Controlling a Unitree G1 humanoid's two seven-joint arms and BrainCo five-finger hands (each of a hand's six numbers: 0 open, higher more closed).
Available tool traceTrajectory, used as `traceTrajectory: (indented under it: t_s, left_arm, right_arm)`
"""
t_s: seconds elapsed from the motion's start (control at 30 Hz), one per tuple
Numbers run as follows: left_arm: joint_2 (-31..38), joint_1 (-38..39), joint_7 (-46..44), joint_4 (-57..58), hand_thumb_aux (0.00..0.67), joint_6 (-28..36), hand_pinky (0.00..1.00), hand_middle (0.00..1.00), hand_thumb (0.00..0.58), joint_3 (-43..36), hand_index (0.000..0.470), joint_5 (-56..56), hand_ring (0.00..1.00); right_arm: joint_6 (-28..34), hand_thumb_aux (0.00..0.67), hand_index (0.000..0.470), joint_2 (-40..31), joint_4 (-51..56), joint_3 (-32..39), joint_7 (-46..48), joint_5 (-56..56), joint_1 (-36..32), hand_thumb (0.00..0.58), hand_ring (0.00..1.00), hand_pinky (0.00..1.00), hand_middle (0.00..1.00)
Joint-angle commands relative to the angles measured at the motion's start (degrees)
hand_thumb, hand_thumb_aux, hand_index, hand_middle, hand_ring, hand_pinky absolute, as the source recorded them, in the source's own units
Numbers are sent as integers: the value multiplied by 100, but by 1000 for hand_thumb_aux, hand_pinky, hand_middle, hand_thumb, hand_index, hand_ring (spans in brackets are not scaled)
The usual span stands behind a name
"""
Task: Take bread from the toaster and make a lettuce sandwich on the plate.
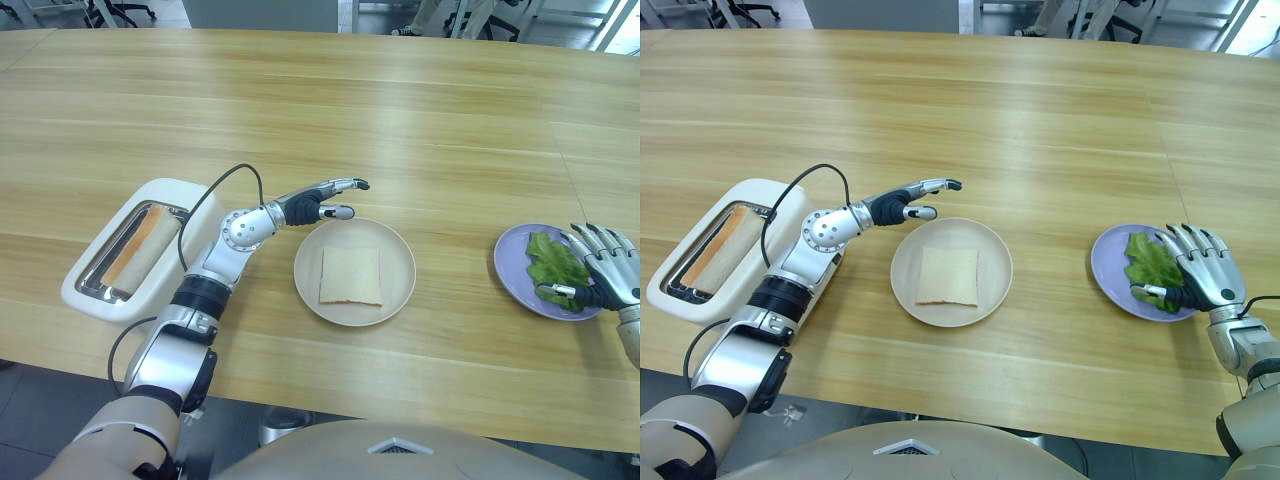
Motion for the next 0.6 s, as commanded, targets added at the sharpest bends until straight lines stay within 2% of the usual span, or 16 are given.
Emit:
traceTrajectory:
  t_s: [0.03,0.6]
  left_arm:
    - [42,14,7,31,0,1,0,0,0,-8,0,87,0]
    - [83,69,76,-37,0,-55,0,0,0,-37,0,213,0]
  right_arm:
    - [72,0,0,0,119,-16,320,90,26,0,0,0,0]
    - [368,0,0,222,304,-146,1830,554,-17,0,0,0,0]
